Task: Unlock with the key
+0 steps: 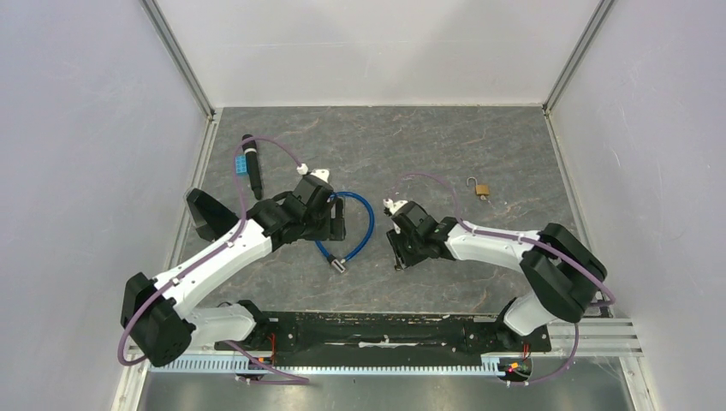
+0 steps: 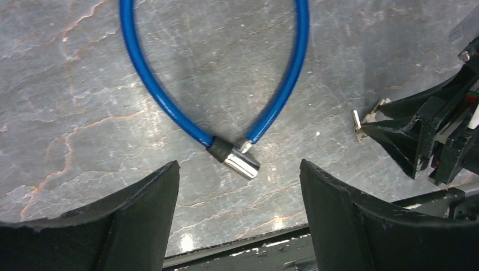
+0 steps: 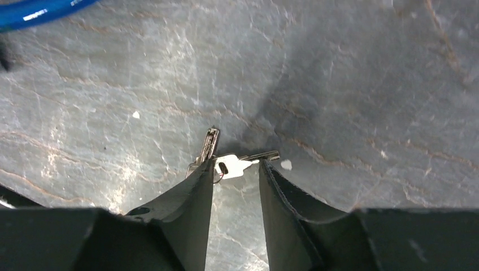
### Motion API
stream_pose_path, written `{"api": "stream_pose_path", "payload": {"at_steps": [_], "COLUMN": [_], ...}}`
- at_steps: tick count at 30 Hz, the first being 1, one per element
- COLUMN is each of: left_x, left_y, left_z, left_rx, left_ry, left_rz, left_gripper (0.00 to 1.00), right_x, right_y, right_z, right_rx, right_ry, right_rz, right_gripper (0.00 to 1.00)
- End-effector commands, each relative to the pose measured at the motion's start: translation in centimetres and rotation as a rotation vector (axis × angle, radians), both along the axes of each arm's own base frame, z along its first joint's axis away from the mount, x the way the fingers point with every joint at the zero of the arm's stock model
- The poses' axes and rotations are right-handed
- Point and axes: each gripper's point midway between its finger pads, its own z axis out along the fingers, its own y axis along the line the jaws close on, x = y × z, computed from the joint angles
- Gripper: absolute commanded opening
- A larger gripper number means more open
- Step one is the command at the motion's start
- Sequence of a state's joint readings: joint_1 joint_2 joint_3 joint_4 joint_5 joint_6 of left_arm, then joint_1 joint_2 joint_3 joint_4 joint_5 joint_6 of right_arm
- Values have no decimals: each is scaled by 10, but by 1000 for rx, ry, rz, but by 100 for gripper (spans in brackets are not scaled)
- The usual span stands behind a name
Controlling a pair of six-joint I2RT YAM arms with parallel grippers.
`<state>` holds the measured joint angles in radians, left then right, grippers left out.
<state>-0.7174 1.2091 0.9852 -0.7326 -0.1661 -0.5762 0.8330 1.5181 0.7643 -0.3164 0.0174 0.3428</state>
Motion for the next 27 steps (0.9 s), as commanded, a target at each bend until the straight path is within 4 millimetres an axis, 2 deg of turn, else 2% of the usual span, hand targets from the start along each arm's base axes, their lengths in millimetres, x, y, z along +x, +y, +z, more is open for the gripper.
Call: {"api": "stream_pose_path", "payload": {"at_steps": [1,3,7,10,14,18,20,22,27], "left_x": [7,8,9,9,7,7,7,7,9], "left_y": [17,21,24,24,26,28,29,30,37], "left_z": [9,8,11,13,18,19,18,19,25], "left_rx": [10,6,-3,-12,-29,-44,-47,-47,-41], "left_ry": [-74,-79,-90,-97,-114,-127,-130,-136,-162], "left_rz": [20,35,46,55,70,85,91,97,129], "left_gripper": [84,83,83,83,83,83,83,83,83], "right_x": [14,15,6,0,7,13,14,15,16], "right_y": [17,24,48,53,44,23,21,30,60], "right_z": [4,3,7,12,36,46,49,51,47], "right_rx": [-26,-46,-21,-28,-58,-151,-143,-77,-6], "right_ry": [-45,-58,-54,-61,-118,-126,-137,-149,-192], "right_rz": [113,192,392,516,491,413,360,300,298], "right_gripper": [36,30,30,30,32,44,49,53,57]}}
